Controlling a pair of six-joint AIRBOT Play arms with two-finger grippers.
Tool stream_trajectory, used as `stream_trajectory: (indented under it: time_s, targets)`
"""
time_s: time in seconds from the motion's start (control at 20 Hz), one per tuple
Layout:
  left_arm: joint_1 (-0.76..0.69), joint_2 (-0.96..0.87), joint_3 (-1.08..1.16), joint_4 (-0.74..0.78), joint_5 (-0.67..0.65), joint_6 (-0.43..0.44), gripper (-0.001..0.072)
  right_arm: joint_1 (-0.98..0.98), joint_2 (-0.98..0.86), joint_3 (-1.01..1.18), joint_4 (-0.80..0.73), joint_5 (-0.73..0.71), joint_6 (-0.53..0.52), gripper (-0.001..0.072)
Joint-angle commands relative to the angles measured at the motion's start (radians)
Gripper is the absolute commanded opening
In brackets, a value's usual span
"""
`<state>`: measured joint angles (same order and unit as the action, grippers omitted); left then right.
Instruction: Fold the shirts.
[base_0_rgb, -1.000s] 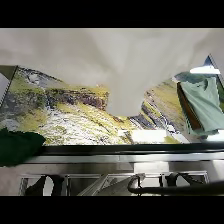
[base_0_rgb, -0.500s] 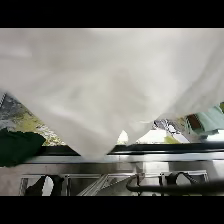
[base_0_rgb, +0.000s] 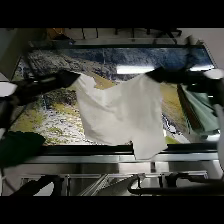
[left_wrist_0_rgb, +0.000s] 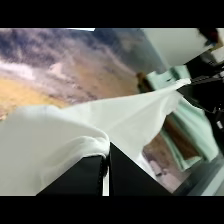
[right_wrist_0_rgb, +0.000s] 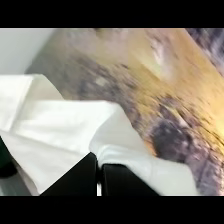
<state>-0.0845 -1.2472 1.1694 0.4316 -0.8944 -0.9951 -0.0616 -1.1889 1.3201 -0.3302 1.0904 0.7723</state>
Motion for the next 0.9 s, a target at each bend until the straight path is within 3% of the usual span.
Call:
stream_trajectory:
  time_s: [0.0, 0.1, 0.15, 0.2, 0.25, 0.4, 0.5, 0.55, 0.65, 0.85]
  targets:
    - [-0.042, -0.287, 0.072, 0.022, 0.091, 0.021, 0.0014, 0.072, -0.271, 0.049, -0.051, -0.103, -0.009, 0.002]
    - [0.008, -0.402, 0.175, 0.02, 0.036, 0.026, 0.0019, 0.056, -0.344, 0.109, -0.051, -0.079, -0.01, 0.0022]
    - [0.034, -0.439, 0.223, 0.021, -0.018, 0.026, 0.0152, 0.045, -0.351, 0.129, -0.052, -0.069, -0.009, 0.0063]
    - [0.063, -0.471, 0.27, 0.019, -0.084, 0.021, 0.053, 0.028, -0.343, 0.142, -0.053, -0.058, -0.009, 0.0225]
    - [0.092, -0.492, 0.308, 0.021, -0.148, -0.005, 0.0623, 0.002, -0.326, 0.151, -0.058, -0.031, -0.009, 0.0339]
    - [0.21, -0.51, 0.381, 0.022, -0.382, -0.075, 0.0623, -0.109, -0.234, 0.155, -0.196, 0.082, 0.097, 0.0344]
    - [0.288, -0.508, 0.375, 0.025, -0.533, -0.087, 0.0466, -0.196, -0.174, 0.154, -0.362, 0.173, 0.19, 0.0344]
    - [0.321, -0.5, 0.341, 0.032, -0.592, -0.087, 0.0445, -0.234, -0.155, 0.15, -0.421, 0.212, 0.221, 0.0344]
    - [0.362, -0.455, 0.209, 0.089, -0.621, -0.085, 0.0446, -0.306, -0.126, 0.116, -0.469, 0.281, 0.238, 0.0344]
    - [0.393, -0.352, -0.107, 0.15, -0.55, -0.009, 0.0446, -0.38, -0.095, -0.02, -0.486, 0.336, 0.225, 0.0344]
